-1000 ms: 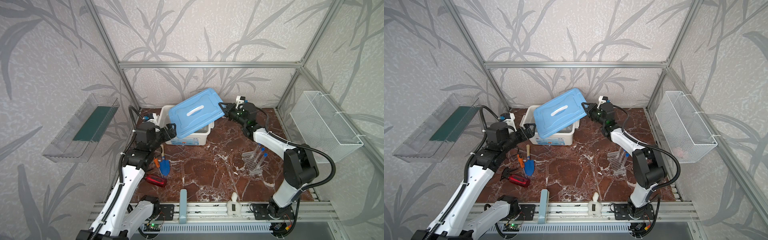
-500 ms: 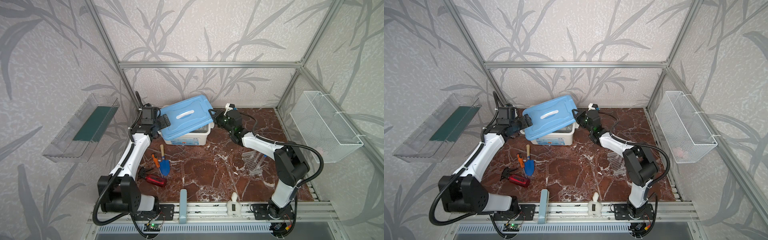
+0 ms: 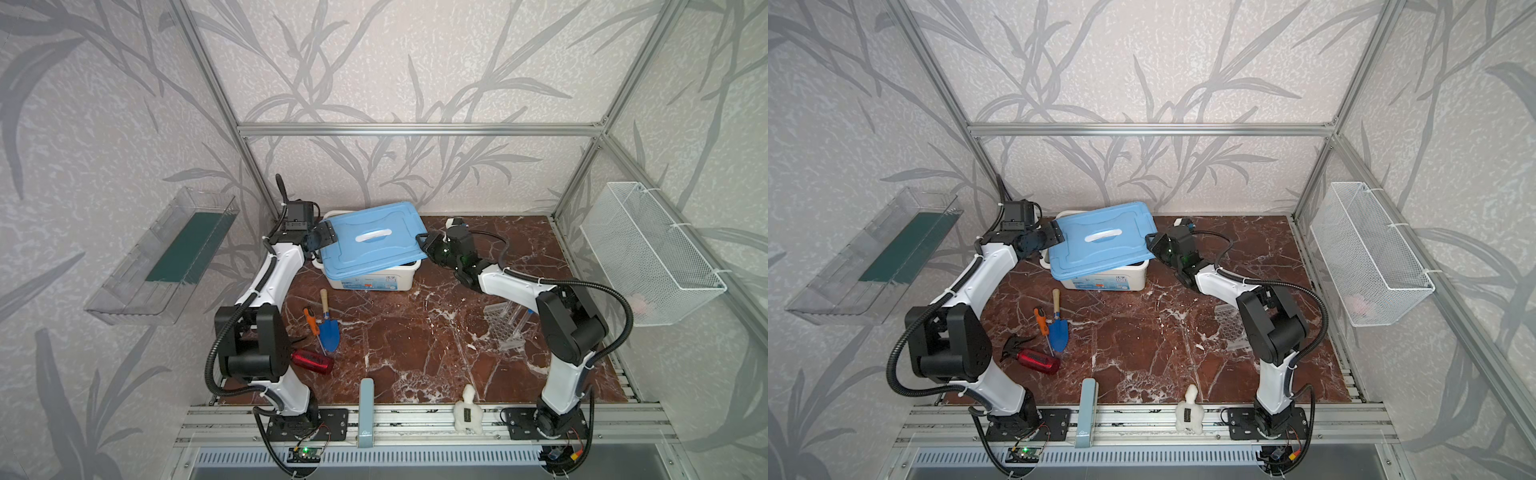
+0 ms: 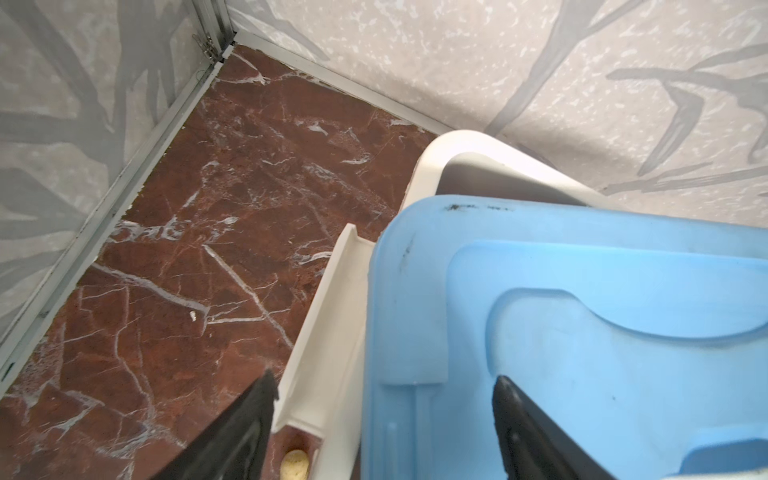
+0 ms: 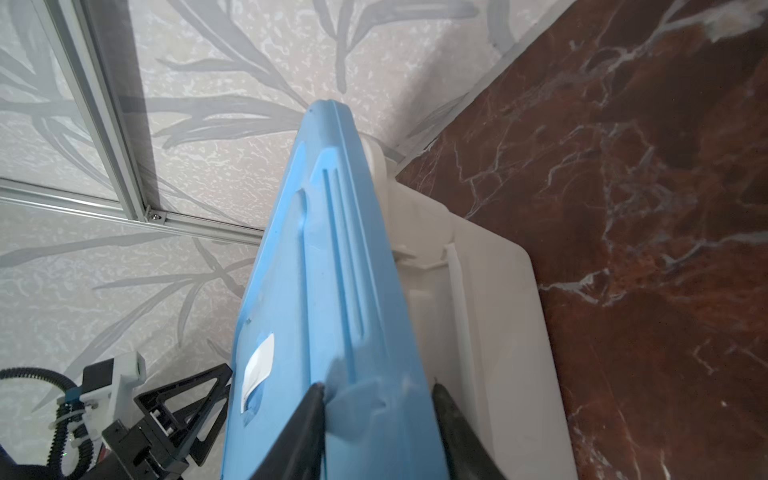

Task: Organize the chemistry lab equipment
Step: 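Lower the blue lid flat onto the white bin with both grippers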

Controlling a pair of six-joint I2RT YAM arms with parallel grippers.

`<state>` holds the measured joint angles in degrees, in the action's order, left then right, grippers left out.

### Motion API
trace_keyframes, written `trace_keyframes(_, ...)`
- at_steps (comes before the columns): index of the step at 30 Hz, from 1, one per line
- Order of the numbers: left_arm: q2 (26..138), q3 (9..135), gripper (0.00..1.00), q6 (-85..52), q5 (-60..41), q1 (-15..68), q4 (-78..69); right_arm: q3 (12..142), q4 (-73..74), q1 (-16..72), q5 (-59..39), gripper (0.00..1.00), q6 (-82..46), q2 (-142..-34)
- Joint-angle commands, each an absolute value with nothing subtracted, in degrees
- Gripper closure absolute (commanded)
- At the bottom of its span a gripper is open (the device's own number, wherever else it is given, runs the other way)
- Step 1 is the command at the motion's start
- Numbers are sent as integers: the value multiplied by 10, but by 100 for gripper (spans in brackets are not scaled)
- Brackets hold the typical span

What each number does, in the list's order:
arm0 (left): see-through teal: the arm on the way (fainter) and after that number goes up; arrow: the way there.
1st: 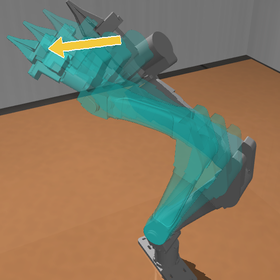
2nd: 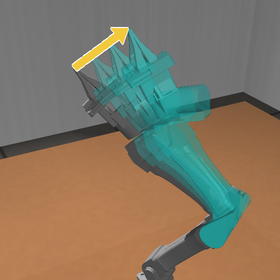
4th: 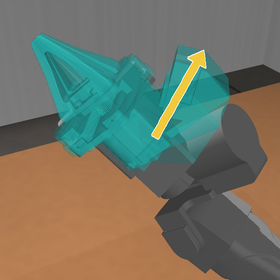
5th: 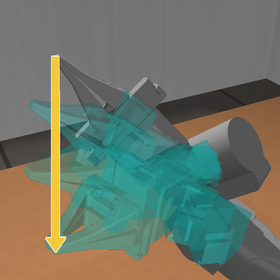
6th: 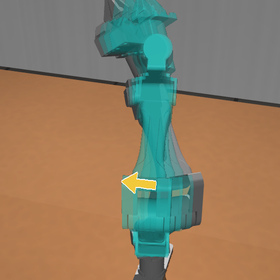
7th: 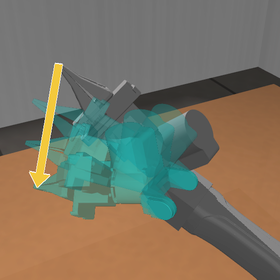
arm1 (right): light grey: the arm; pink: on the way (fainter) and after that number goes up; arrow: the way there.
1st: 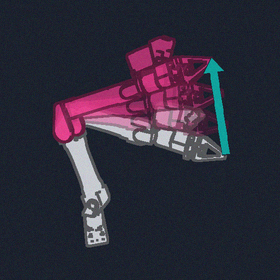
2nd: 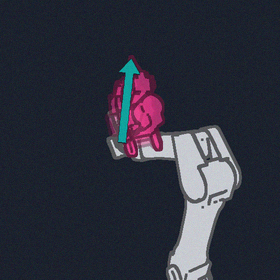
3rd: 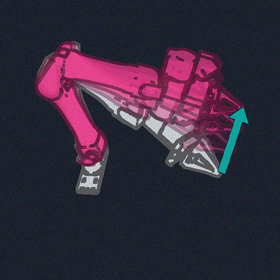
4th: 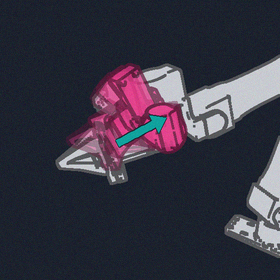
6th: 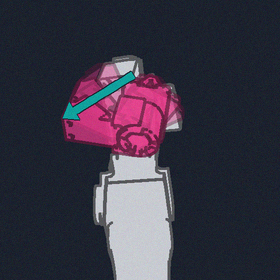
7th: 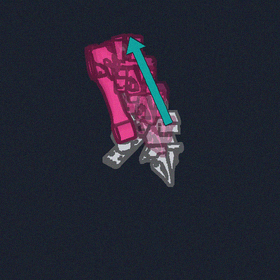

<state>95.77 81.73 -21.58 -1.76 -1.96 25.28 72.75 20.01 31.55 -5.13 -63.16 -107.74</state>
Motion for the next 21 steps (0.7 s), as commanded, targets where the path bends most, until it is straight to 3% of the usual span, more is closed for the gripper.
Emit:
trace_keyframes(1, 974, 841, 20, -216, -27, -23, 267, 766, 112, 317, -70, 56, -561, -1082)
trace_keyframes(9, 1007, 862, 24, -228, -42, -26, 274, 846, -33, 321, -110, 45, -467, -1087)
trace_keyframes(16, 1005, 844, 25, -245, -106, -29, 243, 891, -91, 326, -159, 45, -435, -1110)
trace_keyframes(21, 1032, 877, 34, -249, -125, -42, 256, 921, -130, 337, -167, 45, -422, -1134)
